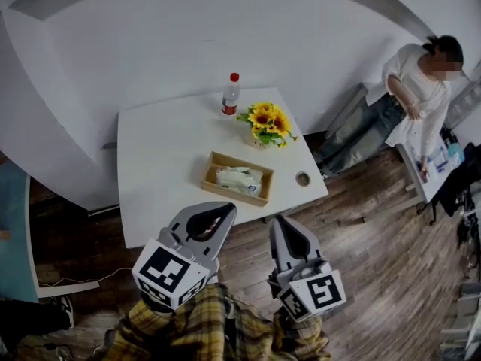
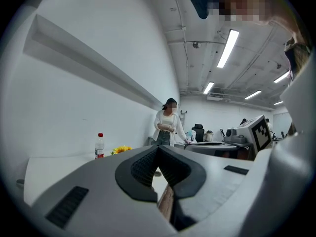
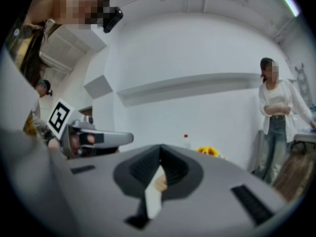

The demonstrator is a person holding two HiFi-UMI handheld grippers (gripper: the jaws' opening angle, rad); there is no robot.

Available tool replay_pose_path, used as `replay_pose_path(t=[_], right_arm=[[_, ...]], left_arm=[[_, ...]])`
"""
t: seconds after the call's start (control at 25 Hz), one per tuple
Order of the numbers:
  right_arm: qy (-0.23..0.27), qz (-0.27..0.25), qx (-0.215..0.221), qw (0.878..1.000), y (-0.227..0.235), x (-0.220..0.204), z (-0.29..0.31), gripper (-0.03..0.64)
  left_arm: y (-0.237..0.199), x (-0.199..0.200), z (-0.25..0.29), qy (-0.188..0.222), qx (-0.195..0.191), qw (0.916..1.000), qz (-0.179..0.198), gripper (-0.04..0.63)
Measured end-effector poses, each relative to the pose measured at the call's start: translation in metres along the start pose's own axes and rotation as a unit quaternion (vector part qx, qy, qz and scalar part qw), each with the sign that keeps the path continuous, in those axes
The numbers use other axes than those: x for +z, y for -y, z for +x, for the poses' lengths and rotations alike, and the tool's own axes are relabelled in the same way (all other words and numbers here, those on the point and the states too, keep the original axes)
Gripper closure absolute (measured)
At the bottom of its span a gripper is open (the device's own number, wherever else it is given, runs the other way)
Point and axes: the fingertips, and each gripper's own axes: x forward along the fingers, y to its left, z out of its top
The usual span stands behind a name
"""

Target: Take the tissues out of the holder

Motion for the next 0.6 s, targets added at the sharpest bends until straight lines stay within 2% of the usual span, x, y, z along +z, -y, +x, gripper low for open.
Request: replay_pose_path(t=[0.24, 0.6], right_arm=[[-0.006, -0.001, -0.012, 1.0, 0.026, 0.01, 0.052, 0.606], [-0.013, 0.009, -0.033, 0.999, 0.052, 0.012, 0.106, 0.606]], left_arm=[[-0.046, 0.01, 0.038, -0.001, -0.01, 0.9999, -0.006, 0.577], [-0.1, 0.01, 0.062, -0.011, -0.015, 0.9998, -0.011, 0.577]])
